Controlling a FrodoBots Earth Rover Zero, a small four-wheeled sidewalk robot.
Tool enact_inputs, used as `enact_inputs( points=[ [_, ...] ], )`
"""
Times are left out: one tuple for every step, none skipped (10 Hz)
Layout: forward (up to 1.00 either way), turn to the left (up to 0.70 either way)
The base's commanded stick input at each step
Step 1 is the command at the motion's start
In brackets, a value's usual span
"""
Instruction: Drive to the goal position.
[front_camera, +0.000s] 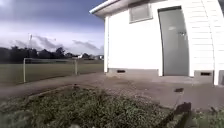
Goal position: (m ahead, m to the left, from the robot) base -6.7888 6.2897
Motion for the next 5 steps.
enact_inputs(
  points=[
    [0.04,0.00],
    [0.04,0.00],
    [0.04,0.00],
    [0.04,0.00],
    [0.04,0.00]
  ],
)
